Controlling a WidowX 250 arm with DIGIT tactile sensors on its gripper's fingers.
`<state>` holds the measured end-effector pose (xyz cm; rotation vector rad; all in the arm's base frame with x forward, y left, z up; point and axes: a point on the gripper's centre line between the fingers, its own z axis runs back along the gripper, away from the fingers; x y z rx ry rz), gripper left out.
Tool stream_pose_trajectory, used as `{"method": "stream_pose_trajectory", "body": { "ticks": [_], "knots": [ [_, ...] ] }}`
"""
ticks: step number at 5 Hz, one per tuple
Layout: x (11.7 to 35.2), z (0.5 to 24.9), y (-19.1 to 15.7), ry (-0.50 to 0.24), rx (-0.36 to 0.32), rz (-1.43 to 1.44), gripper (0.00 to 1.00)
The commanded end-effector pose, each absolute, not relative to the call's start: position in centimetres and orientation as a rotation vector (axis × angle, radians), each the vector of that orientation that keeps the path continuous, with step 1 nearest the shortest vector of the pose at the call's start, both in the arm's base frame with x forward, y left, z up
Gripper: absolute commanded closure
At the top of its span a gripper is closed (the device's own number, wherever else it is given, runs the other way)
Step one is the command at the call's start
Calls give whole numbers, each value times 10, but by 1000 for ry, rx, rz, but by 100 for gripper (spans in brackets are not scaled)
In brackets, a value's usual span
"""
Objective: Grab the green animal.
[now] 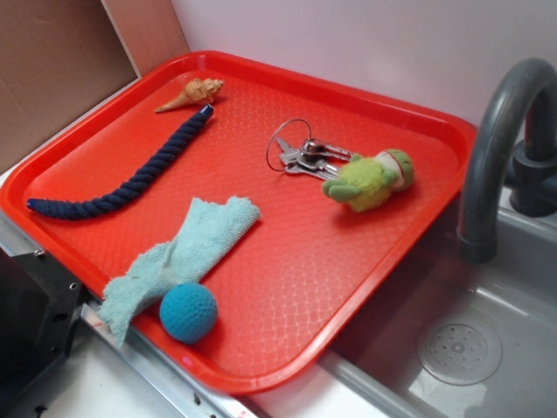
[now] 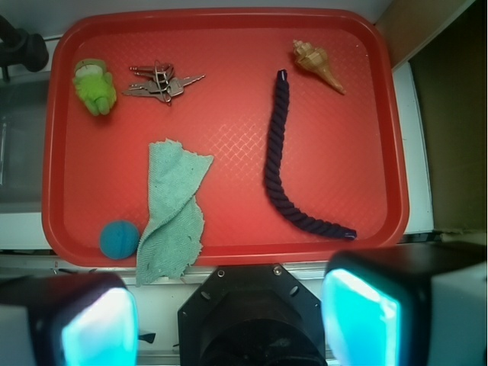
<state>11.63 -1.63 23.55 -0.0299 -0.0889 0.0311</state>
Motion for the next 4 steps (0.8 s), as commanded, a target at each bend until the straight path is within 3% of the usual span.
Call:
{"method": "stream_pose_trajectory", "body": {
  "ticks": [1,2,4],
  "knots": [
    [116,235,-16,-89,-30,31,0],
    [138,223,-27,-102,-54,45,0],
    [179,204,-44,-244,-93,20,0]
  ]
}}
